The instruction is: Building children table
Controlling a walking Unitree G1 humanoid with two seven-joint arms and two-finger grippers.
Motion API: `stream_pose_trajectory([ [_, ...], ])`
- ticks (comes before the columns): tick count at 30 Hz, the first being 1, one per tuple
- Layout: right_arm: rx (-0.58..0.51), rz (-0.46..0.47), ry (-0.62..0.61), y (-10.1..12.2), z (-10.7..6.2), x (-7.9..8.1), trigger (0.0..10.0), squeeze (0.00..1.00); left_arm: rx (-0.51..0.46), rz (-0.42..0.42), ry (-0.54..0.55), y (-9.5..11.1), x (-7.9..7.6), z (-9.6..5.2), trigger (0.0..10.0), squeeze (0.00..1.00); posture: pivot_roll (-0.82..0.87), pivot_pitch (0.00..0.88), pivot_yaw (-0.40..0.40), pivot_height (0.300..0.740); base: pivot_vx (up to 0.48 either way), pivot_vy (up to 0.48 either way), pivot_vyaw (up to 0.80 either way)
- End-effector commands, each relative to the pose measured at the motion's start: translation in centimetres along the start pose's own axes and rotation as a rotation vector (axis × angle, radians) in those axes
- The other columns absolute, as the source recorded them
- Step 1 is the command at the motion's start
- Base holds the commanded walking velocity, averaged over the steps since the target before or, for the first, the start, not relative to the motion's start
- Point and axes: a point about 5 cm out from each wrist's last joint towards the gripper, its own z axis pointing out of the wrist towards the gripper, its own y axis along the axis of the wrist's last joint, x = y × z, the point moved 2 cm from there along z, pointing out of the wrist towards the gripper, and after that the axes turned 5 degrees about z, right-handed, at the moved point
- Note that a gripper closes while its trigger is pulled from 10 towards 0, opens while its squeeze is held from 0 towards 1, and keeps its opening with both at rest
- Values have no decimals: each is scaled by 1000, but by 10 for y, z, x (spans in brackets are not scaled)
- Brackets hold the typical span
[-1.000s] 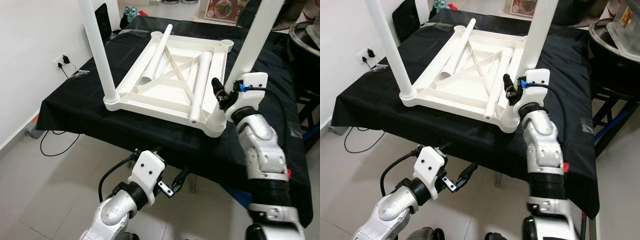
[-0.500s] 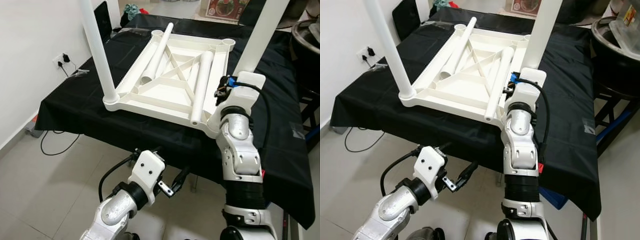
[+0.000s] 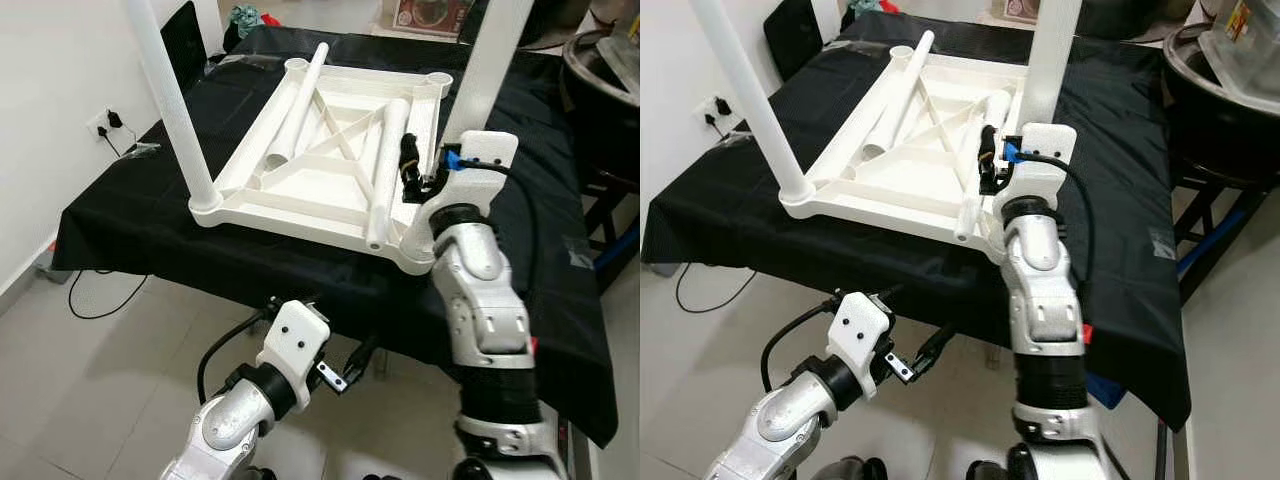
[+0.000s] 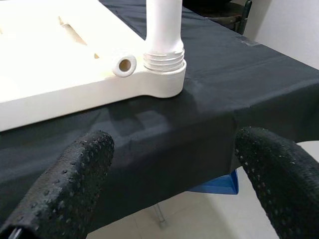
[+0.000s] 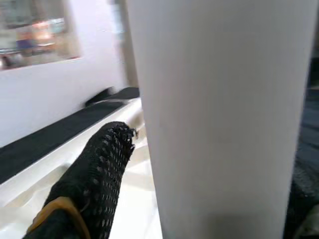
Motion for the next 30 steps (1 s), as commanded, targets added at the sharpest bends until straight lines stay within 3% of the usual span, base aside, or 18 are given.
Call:
stream_pose_trajectory([
  [1, 37, 66, 130, -7, -4, 11, 10000, 0, 26, -6, 3, -5, -2, -1, 10000, 0, 118, 161, -24, 740, 0, 0, 0],
  [8, 140, 58, 378, -11, -13, 1, 10000, 0, 24, -7, 1, -5, -2, -2, 10000, 0, 114, 151, -22, 740, 0, 0, 0],
  [10, 172, 50, 476, -8, -8, -10, 10000, 0, 23, -6, -3, -5, -3, -1, 10000, 0, 120, 147, -24, 740, 0, 0, 0],
  [13, 177, 80, 547, -4, -2, -13, 10000, 0, 22, -6, -3, -5, -3, -1, 10000, 0, 123, 145, -25, 740, 0, 0, 0],
  [17, 180, 80, 571, -4, 4, -15, 10000, 0, 21, -6, -3, -5, -3, -1, 10000, 0, 125, 144, -28, 740, 0, 0, 0],
  [20, 192, 58, 565, -6, 24, -22, 10000, 0, 18, -3, 0, -4, -4, -2, 10000, 0, 133, 140, -33, 740, 0, 0, 0],
  [26, 205, 77, 591, -8, 32, -25, 10000, 0, 17, -2, 3, -4, -5, -2, 10000, 0, 140, 140, -35, 740, 0, 0, 0],
  [27, 200, 65, 567, -8, 36, -28, 3137, 0, 17, -2, 3, -4, -5, -2, 10000, 0, 140, 140, -35, 740, 0, 0, 0],
  [28, 199, 66, 550, -8, 38, -31, 0, 0, 17, -1, 2, -3, -5, -2, 10000, 0, 140, 140, -35, 740, 0, 0, 0],
  [30, 191, 74, 549, -7, 40, -31, 0, 0, 16, -1, 3, -3, -4, -2, 10000, 0, 141, 144, -37, 740, 0, 0, 0],
])
